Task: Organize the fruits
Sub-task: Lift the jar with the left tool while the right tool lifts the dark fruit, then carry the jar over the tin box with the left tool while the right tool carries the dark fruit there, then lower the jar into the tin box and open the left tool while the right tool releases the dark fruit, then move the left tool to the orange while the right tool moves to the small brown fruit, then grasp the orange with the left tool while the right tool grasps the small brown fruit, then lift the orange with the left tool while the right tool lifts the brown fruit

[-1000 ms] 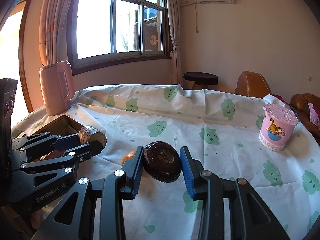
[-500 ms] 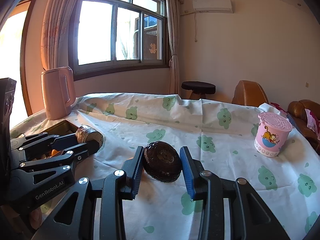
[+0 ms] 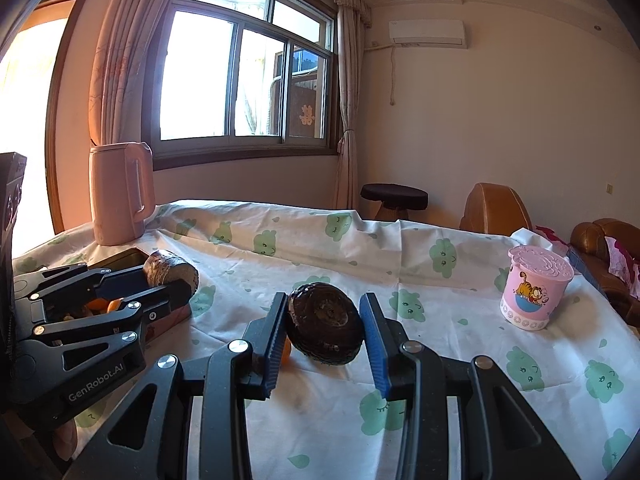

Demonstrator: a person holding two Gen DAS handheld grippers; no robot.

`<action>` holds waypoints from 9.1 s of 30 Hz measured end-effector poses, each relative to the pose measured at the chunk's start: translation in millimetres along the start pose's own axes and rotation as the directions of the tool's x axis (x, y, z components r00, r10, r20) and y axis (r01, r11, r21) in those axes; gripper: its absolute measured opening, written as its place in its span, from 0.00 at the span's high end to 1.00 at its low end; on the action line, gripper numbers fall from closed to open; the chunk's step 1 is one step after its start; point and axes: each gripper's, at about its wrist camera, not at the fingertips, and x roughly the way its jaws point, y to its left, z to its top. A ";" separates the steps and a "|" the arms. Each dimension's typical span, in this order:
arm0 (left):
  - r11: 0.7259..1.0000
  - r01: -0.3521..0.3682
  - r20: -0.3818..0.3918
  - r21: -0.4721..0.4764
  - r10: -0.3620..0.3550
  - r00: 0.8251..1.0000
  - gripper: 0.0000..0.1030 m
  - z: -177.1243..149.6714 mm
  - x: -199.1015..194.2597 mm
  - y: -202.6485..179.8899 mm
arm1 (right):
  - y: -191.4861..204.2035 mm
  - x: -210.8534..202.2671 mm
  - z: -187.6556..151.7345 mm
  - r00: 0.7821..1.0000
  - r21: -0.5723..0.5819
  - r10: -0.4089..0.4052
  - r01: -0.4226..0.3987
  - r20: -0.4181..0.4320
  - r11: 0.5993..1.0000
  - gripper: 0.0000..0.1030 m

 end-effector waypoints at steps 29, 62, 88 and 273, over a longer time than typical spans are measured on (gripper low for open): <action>0.995 -0.088 0.047 -0.049 0.091 0.995 0.70 -9.9 -53.1 52.2 | 74.7 -5.5 17.4 0.989 -0.086 0.149 -0.148 0.002 0.985 0.63; 0.966 -0.213 -0.022 -0.144 0.213 0.977 0.70 -22.3 -58.4 137.1 | 143.4 18.3 38.7 0.967 -0.148 0.253 -0.255 -0.034 0.955 0.63; 0.965 -0.221 -0.136 -0.138 0.203 0.970 0.70 -31.4 -34.1 152.5 | 169.6 55.2 25.2 0.956 -0.150 0.263 -0.281 -0.131 0.948 0.63; 0.999 -0.028 -0.118 -0.025 0.025 0.993 0.64 14.2 55.1 5.9 | -2.9 72.1 9.4 0.982 0.023 0.037 -0.033 -0.185 0.999 0.73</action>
